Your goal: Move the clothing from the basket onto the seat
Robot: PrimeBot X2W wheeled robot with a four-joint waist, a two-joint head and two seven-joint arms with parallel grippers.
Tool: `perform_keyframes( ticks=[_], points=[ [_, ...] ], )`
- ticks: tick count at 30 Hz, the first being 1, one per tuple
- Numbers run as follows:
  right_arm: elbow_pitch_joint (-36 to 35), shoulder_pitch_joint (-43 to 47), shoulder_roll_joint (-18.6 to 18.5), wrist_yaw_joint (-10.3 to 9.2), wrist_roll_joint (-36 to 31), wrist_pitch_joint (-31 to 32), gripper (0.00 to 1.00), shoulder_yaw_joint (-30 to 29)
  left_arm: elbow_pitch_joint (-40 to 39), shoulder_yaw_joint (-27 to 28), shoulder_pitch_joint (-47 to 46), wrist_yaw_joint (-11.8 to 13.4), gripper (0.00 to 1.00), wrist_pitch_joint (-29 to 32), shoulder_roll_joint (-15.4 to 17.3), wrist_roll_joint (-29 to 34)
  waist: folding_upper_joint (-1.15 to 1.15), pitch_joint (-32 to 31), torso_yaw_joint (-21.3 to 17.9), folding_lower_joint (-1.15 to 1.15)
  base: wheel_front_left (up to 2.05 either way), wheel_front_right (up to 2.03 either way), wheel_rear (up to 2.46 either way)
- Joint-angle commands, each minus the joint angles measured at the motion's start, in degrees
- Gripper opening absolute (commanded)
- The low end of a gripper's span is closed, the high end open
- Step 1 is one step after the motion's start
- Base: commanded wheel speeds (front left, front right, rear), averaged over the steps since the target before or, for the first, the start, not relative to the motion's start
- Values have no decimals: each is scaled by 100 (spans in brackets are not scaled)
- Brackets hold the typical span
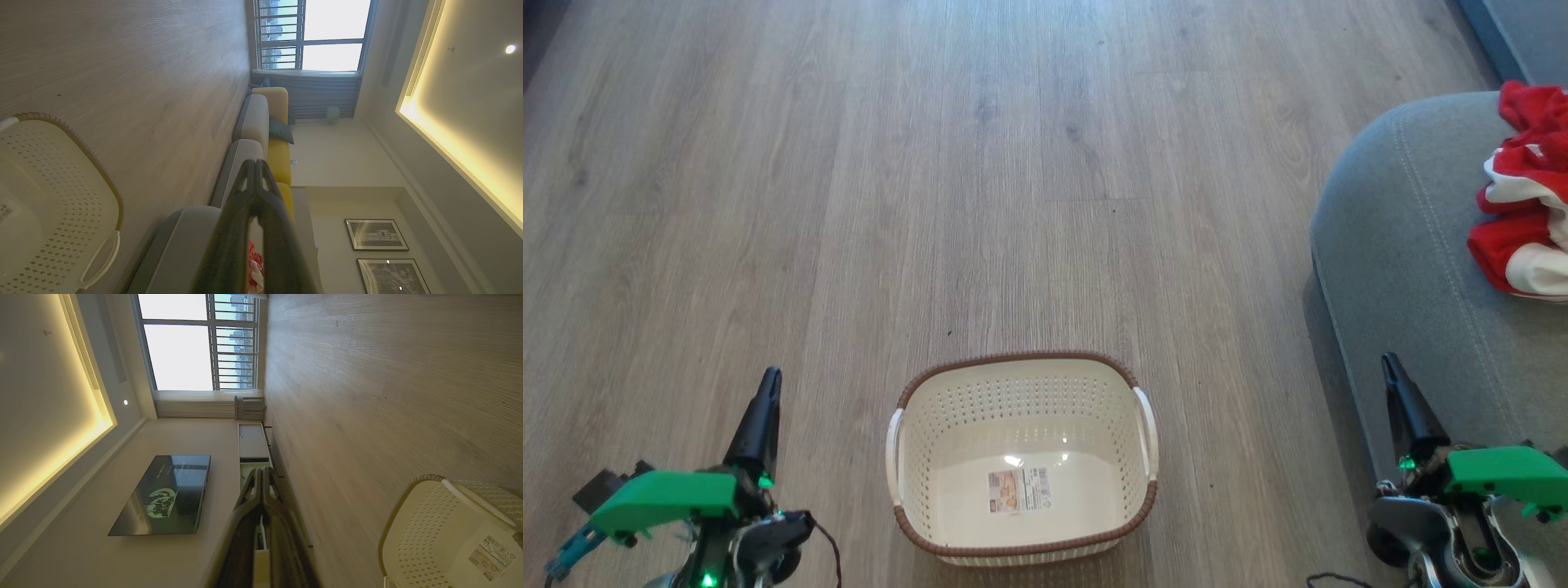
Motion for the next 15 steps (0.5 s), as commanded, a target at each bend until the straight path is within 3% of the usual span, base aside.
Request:
perform_keyframes(
  ticks=[1,15],
  points=[
    [-223,-316,-20,0,34,24,0,100,-193,198,-233,-53,0,42,47,-38,0,0,0,0,0,0,0],
    [-223,-316,-20,0,34,23,0,100,-194,198,-233,-53,0,42,47,-38,0,0,0,0,0,0,0]
  ],
)
